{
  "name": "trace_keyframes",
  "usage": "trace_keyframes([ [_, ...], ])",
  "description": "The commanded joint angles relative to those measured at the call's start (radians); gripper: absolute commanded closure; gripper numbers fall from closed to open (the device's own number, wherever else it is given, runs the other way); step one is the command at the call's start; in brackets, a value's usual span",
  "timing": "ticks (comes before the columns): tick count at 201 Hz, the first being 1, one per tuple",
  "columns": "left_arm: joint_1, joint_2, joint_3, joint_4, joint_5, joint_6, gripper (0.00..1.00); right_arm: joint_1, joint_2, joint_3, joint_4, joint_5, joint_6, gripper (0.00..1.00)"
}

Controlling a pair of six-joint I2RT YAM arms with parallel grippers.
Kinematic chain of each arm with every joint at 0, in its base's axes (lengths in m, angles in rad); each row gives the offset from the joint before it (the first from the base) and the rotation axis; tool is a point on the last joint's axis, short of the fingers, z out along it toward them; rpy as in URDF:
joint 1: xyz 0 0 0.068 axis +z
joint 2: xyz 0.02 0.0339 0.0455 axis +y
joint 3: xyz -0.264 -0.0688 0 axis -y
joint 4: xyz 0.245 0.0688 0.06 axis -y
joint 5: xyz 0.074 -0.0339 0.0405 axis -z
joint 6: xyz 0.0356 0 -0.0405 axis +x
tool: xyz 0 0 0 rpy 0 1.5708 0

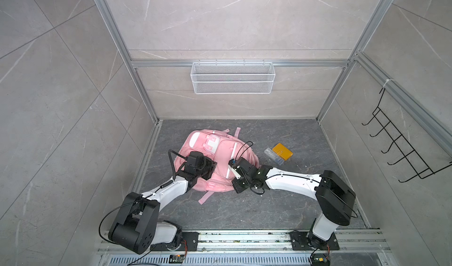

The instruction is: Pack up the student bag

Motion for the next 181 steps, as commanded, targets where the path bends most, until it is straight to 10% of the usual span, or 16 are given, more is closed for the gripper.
trace_keyframes([
  [1,-0.048,-0.001,-0.026,0.132,0.061,-0.137,1.0,0.023,-0.024,-0.006,0.371,-0.187,0.053,1.0],
  [135,-0.03,-0.036,-0.067,0.159,-0.024,-0.235,1.0,0.101,0.018,0.057,0.187,-0.185,-0.185,0.83],
  [181,-0.009,-0.073,0.1,-0.212,-0.001,0.119,1.0,-0.024,-0.203,-0.073,0.202,-0.166,-0.015,0.53],
])
